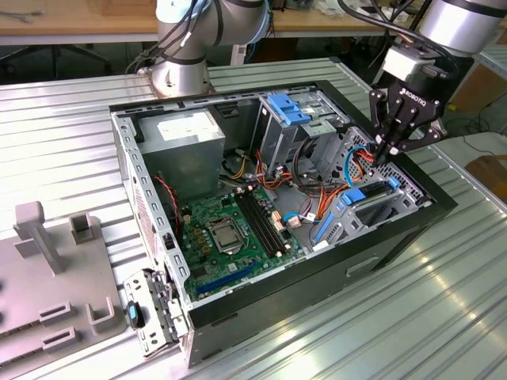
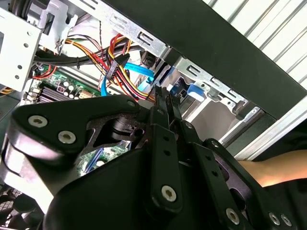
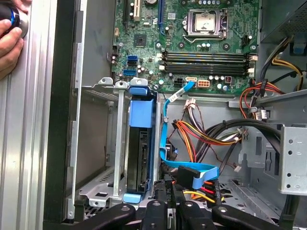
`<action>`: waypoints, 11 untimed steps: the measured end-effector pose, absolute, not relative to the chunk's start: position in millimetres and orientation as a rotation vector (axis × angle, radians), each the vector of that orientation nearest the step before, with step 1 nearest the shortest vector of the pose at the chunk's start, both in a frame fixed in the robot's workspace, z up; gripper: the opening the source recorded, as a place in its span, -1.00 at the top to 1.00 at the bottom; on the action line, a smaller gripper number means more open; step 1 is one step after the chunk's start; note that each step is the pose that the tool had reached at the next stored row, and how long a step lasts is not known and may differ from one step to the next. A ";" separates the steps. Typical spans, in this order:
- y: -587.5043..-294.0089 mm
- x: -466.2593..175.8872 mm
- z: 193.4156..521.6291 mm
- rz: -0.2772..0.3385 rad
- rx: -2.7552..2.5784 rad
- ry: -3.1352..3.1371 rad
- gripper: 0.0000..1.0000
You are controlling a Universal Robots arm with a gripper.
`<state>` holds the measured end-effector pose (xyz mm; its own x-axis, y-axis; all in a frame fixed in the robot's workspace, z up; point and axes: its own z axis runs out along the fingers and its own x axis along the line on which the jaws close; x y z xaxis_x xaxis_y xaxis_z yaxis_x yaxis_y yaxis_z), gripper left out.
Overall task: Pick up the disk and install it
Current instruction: 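Insert the first disk wire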
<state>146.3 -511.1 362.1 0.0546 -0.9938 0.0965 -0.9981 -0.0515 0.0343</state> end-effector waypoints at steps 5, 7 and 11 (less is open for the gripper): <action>-511.1 146.3 362.1 0.071 2.213 -2.098 0.67; -511.1 146.1 362.2 0.071 2.213 -2.098 0.67; -511.4 145.3 362.0 0.070 2.205 -2.106 0.67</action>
<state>145.3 -511.4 362.0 0.0475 -0.9942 0.0965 -0.9984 -0.0444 0.0343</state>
